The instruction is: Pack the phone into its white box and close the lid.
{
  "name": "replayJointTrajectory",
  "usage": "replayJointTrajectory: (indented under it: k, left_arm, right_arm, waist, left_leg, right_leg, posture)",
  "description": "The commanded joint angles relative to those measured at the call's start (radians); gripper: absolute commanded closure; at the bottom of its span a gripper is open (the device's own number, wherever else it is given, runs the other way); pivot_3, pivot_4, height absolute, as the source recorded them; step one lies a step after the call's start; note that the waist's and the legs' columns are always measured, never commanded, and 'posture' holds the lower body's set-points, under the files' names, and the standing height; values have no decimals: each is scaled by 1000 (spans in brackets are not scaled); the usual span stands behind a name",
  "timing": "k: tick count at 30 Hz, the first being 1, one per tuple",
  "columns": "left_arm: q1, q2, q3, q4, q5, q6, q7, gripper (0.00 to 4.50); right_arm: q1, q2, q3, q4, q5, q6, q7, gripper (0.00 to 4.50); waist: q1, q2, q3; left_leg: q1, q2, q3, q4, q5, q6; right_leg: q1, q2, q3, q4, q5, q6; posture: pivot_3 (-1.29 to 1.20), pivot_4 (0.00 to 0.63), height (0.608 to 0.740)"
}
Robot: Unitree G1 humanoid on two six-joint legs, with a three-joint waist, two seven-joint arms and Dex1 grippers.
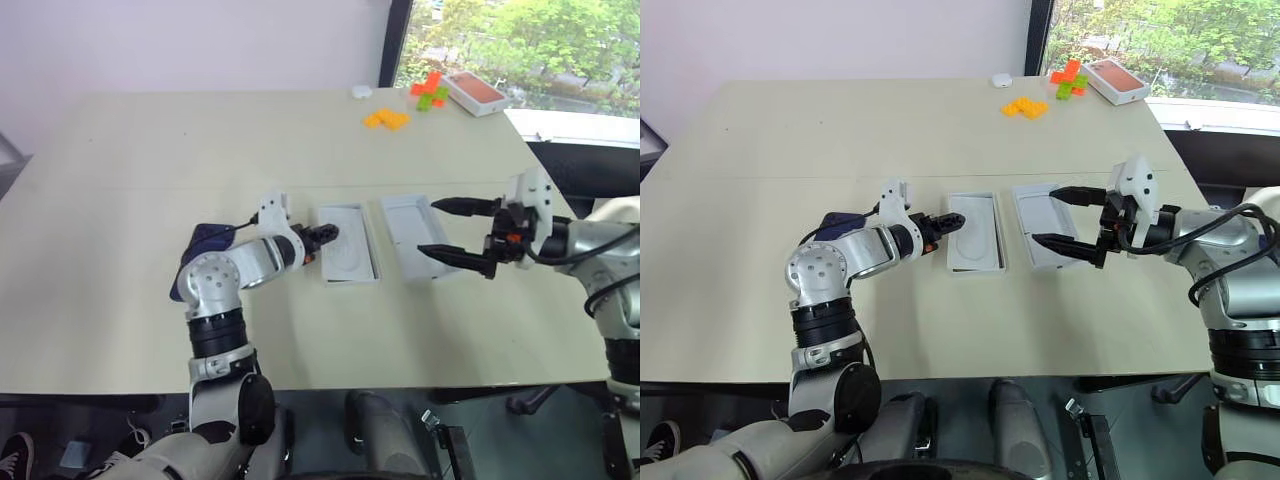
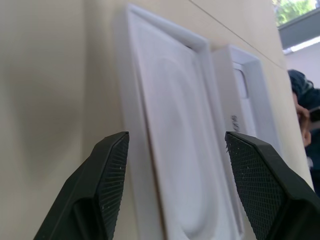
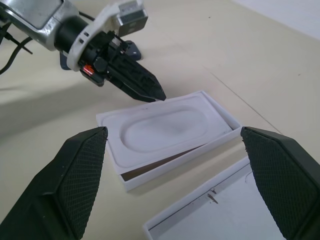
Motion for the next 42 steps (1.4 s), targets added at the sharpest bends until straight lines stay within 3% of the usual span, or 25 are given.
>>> replayJointTrajectory:
  k: [1, 8, 11, 13, 17, 23, 35, 42]
  left_arm:
    - [-15, 46, -34, -100, -46, 54, -61, 1167]
    - [55, 357, -130, -255, -68, -59, -360, 1167]
    - [139, 579, -247, -287, 36, -234, -568, 1167]
    - [194, 679, -262, -288, 76, -390, -721, 1167]
    - [285, 799, -186, -196, 79, -568, -940, 1106]
    - [361, 850, -158, -122, 157, -777, -1041, 1106]
    - [404, 853, -157, -157, 163, -822, -1060, 1106]
    - [405, 853, -166, -164, 176, -822, -1045, 1106]
  right_arm:
    - [-18, -3, -11, -11, -1, -24, -3, 0]
    - [-60, 4, 32, 0, -10, 81, -61, 0]
    - [-91, 49, 58, -12, -20, 107, -125, 0]
    - [-120, 91, 68, -21, -17, 135, -176, 0]
    - [-184, 162, 193, -31, -167, 150, -320, 1295]
    - [-239, 256, 331, -49, -293, 161, -423, 4313]
    - [-283, 313, 569, 73, -520, 103, -415, 4414]
    - [-311, 315, 619, 203, -655, -7, -440, 4414]
  waist:
    - [0, 0, 0]
    - [-6, 1, 0]
    - [-6, 1, 0]
    - [-8, 1, 0]
    - [-3, 1, 0]
    - [-1, 1, 0]
    - [-6, 1, 0]
    - [-7, 1, 0]
  left_leg:
    - [0, 0, 0, 0, 0, 0]
    - [1, 1, 0, -1, 1, -2]
    - [1, 2, 1, -1, 1, -2]
    - [1, 2, 1, -2, 1, -2]
    - [-1, 3, 1, -1, 1, -3]
    - [-2, 3, 1, -1, 1, -1]
    - [-1, 3, 1, -1, 0, -1]
    - [-1, 3, 1, -1, 0, -1]
  right_leg:
    - [0, 0, 0, 0, 0, 0]
    - [-1, 1, 0, 1, 0, 0]
    - [-1, 1, 1, 1, 0, -1]
    - [-2, 1, 1, 1, 0, -1]
    - [-3, 0, 0, 1, -2, -5]
    - [-3, -2, 0, 0, -2, -4]
    - [-3, -2, -1, 1, 0, -1]
    - [-3, -2, -1, 1, 0, -1]
  posture:
    - [0, 150, 740]
    - [0, 150, 740]
    - [0, 150, 740]
    - [0, 150, 740]
    - [0, 150, 740]
    - [0, 150, 740]
    - [0, 150, 740]
    - [0, 150, 740]
